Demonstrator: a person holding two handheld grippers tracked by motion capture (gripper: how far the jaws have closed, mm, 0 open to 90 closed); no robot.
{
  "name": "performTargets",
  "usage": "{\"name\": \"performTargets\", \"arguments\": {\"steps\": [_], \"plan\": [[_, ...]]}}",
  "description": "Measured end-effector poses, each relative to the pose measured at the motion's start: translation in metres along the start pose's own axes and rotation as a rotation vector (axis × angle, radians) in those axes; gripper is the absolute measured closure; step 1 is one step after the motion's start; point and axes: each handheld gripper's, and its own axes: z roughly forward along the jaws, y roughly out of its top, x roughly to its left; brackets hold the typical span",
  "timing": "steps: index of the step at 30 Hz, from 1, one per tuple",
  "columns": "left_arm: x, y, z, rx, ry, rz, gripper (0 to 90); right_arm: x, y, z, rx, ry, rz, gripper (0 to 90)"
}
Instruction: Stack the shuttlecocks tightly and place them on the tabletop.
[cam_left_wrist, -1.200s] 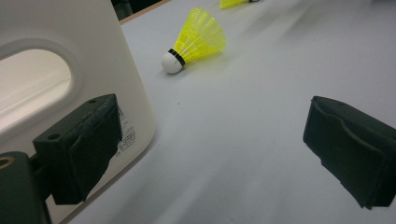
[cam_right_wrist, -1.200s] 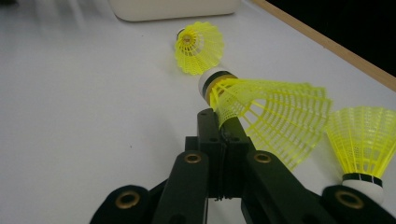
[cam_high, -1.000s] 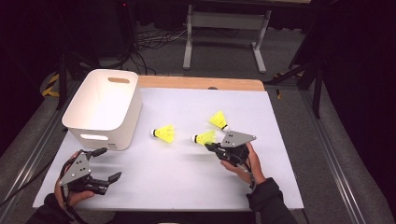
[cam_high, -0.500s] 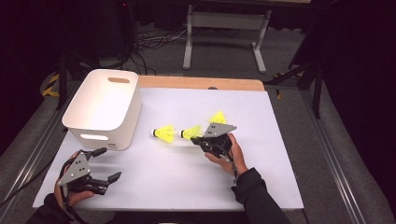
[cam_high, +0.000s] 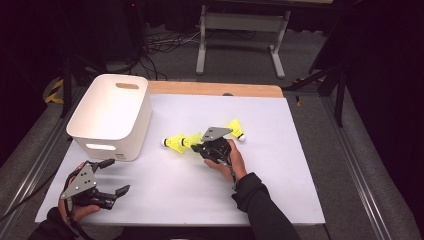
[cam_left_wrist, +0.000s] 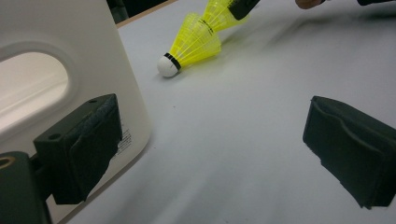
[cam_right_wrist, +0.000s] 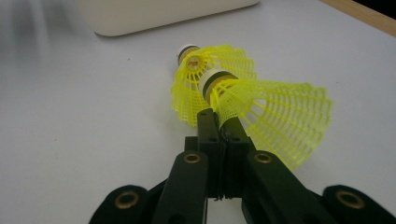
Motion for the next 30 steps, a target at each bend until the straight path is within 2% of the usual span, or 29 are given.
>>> {"name": "performTargets", "arguments": {"steps": [9,17,29,30], "plan": [[0.0,-0.001,0.0,0.005,-0.013,-0.002,5.5,0.006,0.004,0.02,0.012,0.02,0.008,89.1],[0.0,-0.001,0.001,0.008,-0.018,0.0,5.9,0.011,0.007,0.03,0.012,0.034,0.005,87.9],[-0.001,-0.001,0.001,0.008,-0.015,0.008,6.4,0.011,0.004,0.038,0.044,0.038,0.027,79.4],[-0.001,-0.001,0.002,0.011,-0.016,0.008,6.4,0.011,0.004,0.038,0.055,0.03,0.03,76.3]]}}
